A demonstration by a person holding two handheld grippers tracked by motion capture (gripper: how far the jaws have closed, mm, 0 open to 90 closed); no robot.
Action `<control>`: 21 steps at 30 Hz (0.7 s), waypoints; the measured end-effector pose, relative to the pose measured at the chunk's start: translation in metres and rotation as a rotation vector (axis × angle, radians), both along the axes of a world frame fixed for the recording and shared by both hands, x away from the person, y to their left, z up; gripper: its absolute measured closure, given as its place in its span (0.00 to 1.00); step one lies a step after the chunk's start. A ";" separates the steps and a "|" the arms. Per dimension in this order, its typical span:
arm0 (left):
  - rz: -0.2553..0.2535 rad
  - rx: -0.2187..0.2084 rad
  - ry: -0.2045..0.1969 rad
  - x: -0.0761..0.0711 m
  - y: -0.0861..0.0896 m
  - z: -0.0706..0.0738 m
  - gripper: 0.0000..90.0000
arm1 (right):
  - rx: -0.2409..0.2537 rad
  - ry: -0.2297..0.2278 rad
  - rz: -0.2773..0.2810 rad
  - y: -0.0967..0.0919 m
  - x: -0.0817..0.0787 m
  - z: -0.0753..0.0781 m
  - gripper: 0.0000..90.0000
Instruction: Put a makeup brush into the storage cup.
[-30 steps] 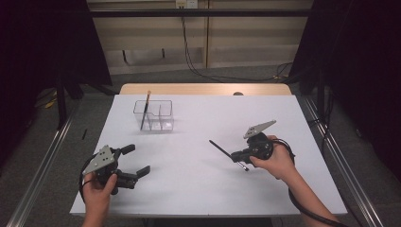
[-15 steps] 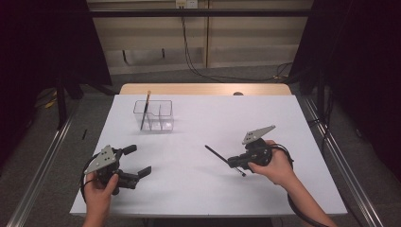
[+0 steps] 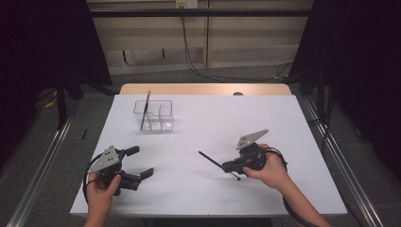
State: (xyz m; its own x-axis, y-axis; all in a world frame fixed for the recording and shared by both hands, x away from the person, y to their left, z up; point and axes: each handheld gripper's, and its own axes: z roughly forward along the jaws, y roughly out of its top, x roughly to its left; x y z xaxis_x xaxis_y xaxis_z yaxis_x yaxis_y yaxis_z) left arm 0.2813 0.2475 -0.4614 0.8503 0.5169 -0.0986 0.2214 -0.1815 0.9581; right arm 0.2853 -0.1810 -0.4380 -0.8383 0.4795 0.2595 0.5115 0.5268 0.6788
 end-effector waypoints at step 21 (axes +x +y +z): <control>-0.061 0.016 -0.026 0.007 -0.029 0.015 0.01 | 0.006 -0.029 0.057 0.007 -0.006 0.004 0.94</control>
State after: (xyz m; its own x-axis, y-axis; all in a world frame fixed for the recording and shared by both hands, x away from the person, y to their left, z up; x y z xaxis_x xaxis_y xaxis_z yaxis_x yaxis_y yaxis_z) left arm 0.2881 0.2187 -0.4466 0.8826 0.4652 -0.0684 0.1847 -0.2092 0.9603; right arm 0.2796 -0.1735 -0.4339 -0.8715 0.4290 0.2375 0.4608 0.5509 0.6958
